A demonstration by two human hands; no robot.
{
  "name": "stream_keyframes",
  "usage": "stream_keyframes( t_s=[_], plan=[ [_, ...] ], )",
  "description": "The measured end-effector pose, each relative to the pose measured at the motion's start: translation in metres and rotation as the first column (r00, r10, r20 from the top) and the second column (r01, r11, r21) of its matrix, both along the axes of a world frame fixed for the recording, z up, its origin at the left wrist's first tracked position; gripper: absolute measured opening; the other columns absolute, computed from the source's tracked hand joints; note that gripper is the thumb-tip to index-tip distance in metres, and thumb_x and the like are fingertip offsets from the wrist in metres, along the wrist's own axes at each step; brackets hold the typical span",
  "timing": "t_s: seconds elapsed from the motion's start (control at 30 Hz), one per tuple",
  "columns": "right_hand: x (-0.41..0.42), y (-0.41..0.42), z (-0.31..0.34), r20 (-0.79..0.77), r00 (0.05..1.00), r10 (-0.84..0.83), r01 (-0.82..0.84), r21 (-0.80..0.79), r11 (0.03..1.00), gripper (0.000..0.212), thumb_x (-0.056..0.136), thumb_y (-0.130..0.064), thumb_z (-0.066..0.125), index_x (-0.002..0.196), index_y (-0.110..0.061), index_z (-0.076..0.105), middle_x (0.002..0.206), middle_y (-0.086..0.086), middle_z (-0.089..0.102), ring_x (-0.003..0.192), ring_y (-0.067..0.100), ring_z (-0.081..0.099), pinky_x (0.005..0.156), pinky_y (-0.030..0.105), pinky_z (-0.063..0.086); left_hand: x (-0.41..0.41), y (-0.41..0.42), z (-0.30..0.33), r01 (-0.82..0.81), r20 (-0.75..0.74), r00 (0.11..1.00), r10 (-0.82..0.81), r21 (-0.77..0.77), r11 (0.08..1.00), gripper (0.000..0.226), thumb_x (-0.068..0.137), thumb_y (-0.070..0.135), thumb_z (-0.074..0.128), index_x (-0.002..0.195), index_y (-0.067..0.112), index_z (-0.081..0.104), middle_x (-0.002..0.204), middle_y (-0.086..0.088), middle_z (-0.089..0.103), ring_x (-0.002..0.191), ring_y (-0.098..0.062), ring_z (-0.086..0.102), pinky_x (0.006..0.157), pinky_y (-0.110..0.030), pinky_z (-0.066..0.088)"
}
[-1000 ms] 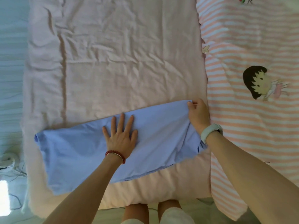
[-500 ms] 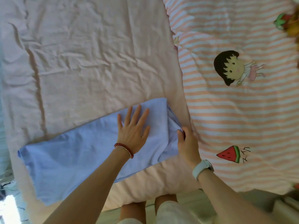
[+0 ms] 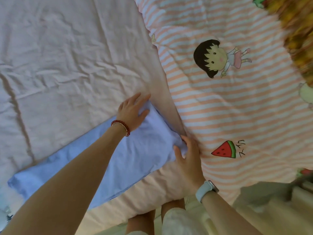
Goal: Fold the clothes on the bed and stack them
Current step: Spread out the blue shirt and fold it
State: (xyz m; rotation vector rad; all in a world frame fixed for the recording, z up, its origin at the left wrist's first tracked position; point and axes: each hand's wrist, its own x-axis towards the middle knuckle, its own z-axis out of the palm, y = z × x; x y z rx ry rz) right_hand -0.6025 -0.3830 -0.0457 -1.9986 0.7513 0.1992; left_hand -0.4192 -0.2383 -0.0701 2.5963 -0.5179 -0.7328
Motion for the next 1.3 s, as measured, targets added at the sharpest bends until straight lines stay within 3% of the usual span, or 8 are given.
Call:
stream_keyframes(
  t_s=[0.13,0.37,0.57,0.7,0.9,1.07,1.17,1.3],
  plan=[
    [-0.004,-0.003,-0.004,-0.06,0.998,0.005,-0.006,-0.016,1.0,0.013,0.089,-0.012,0.058,0.1,-0.007,0.058,0.089,-0.011,0.051,0.095,0.018,0.05,0.087,0.031,0.04,0.026,-0.017,0.0,0.129,-0.078,0.988,-0.135,-0.079,0.988,0.025,0.092,0.017,0.053,0.114,0.016,0.064,0.13,-0.01,0.048,0.122,-0.026,0.044,0.102,-0.039,0.035],
    [0.0,-0.004,-0.01,-0.198,0.974,-0.109,0.071,-0.192,0.979,0.016,0.097,-0.015,0.039,0.098,-0.005,0.052,0.092,0.005,0.055,0.091,0.028,0.053,0.065,0.033,0.036,0.024,-0.04,0.0,0.115,0.046,0.992,-0.119,0.072,0.991,0.023,0.095,0.021,0.044,0.101,0.017,0.066,0.112,-0.004,0.056,0.101,-0.024,0.053,0.089,-0.032,0.033],
    [0.0,0.005,-0.001,-0.077,0.993,0.089,-0.11,-0.33,0.938,0.035,0.085,-0.001,0.047,0.119,0.001,0.054,0.121,0.017,0.056,0.115,0.034,0.052,0.091,0.04,0.045,-0.02,-0.029,0.016,-0.183,0.261,0.947,0.189,-0.047,0.982,0.037,0.089,0.011,0.053,0.126,0.014,0.055,0.135,-0.011,0.047,0.122,-0.03,0.045,0.107,-0.044,0.025],
    [0.016,0.005,-0.007,-0.001,0.942,0.335,-0.301,-0.445,0.843,0.042,0.081,0.004,0.06,0.123,0.003,0.055,0.122,0.022,0.057,0.113,0.037,0.055,0.095,0.047,0.045,-0.079,0.004,0.022,-0.184,0.4,0.902,0.163,0.015,0.983,0.046,0.081,0.007,0.058,0.126,0.011,0.056,0.133,-0.017,0.051,0.122,-0.038,0.048,0.1,-0.063,0.029],
    [0.075,0.001,-0.03,-0.282,0.911,0.3,-0.359,-0.186,0.915,0.046,0.091,-0.036,0.052,0.125,-0.005,0.047,0.121,0.016,0.056,0.115,0.031,0.05,0.091,0.037,0.038,-0.127,0.037,0.004,-0.148,0.216,0.973,0.082,0.308,0.94,0.054,0.086,0.042,0.036,0.136,0.026,0.045,0.144,-0.014,0.04,0.132,-0.042,0.034,0.1,-0.07,0.016],
    [0.093,-0.013,-0.027,-0.233,0.921,0.312,-0.273,0.184,0.944,0.024,0.087,-0.027,0.06,0.102,-0.008,0.06,0.091,0.002,0.063,0.096,0.022,0.06,0.072,0.02,0.038,-0.124,0.046,-0.023,-0.12,0.055,0.993,0.107,0.4,0.909,0.063,0.092,0.056,0.025,0.137,0.045,-0.016,0.156,-0.003,-0.01,0.142,-0.029,-0.014,0.107,-0.061,-0.011],
    [0.093,-0.012,-0.01,-0.182,0.877,0.444,-0.406,0.212,0.889,0.012,0.09,-0.026,0.056,0.102,-0.026,0.059,0.087,-0.017,0.059,0.087,0.006,0.053,0.067,0.011,0.037,-0.118,0.05,-0.015,-0.118,0.025,0.993,0.116,0.307,0.944,0.059,0.094,0.049,0.03,0.145,0.041,0.001,0.157,-0.002,-0.006,0.143,-0.027,-0.011,0.108,-0.058,-0.01],
    [0.095,0.016,0.029,-0.096,0.83,0.549,-0.518,0.227,0.824,0.016,0.091,-0.018,0.054,0.094,-0.033,0.054,0.085,-0.023,0.057,0.077,-0.009,0.053,0.06,0.002,0.037,-0.126,0.078,0.021,-0.347,0.148,0.923,0.356,-0.085,0.934,0.042,0.088,0.019,0.05,0.13,0.015,0.053,0.142,-0.015,0.042,0.135,-0.036,0.033,0.108,-0.056,0.021]
  ],
)
